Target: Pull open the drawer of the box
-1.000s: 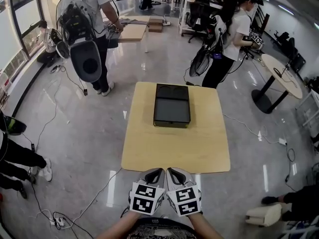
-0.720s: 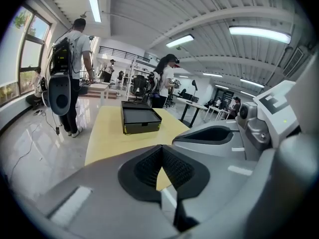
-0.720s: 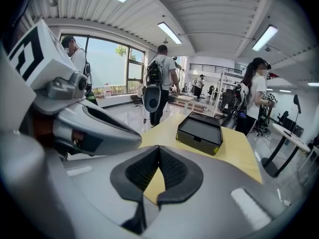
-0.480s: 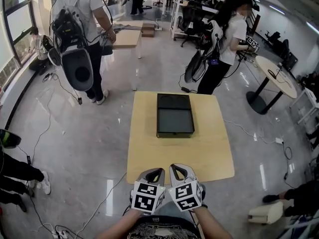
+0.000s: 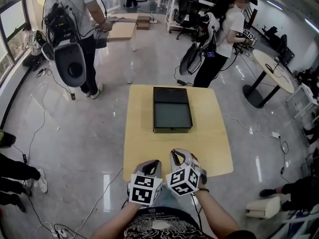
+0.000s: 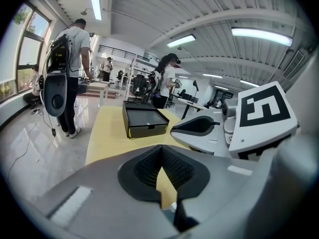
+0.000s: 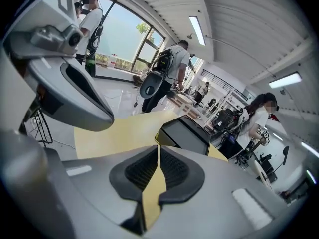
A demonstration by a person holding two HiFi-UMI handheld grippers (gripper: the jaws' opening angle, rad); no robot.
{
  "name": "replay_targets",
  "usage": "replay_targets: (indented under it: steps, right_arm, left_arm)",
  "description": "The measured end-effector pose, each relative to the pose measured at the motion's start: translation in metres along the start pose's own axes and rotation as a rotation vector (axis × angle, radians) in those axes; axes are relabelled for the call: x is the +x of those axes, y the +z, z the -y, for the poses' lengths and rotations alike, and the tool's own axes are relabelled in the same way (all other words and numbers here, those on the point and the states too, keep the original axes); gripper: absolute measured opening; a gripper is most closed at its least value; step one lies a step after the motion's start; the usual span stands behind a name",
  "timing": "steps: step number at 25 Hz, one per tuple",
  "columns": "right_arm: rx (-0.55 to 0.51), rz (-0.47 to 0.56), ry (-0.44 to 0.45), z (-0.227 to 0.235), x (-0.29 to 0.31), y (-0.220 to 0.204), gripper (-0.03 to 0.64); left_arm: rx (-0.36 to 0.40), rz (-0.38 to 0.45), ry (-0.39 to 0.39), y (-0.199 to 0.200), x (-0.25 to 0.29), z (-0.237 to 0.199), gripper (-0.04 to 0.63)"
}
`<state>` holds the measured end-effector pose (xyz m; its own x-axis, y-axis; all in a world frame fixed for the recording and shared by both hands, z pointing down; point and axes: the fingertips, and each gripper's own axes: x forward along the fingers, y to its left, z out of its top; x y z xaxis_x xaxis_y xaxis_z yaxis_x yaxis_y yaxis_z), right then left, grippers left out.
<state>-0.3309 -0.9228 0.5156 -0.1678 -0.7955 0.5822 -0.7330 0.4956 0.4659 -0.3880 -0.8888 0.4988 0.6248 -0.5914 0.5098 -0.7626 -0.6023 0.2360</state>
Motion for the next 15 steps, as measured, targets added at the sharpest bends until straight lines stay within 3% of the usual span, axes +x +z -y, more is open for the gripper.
replay_targets:
  steps: [8, 15]
  right_arm:
    - [-0.144, -0.038, 0.005, 0.101, 0.114, -0.041, 0.03]
    - [-0.181, -0.069, -0.018, 0.19, 0.26, -0.062, 0.046]
  left_arm:
    - [-0.024, 0.015, 0.03, 0.055, 0.133, -0.021, 0.02]
    - [-0.038, 0.004, 0.041, 0.103, 0.267, -0.086, 0.02]
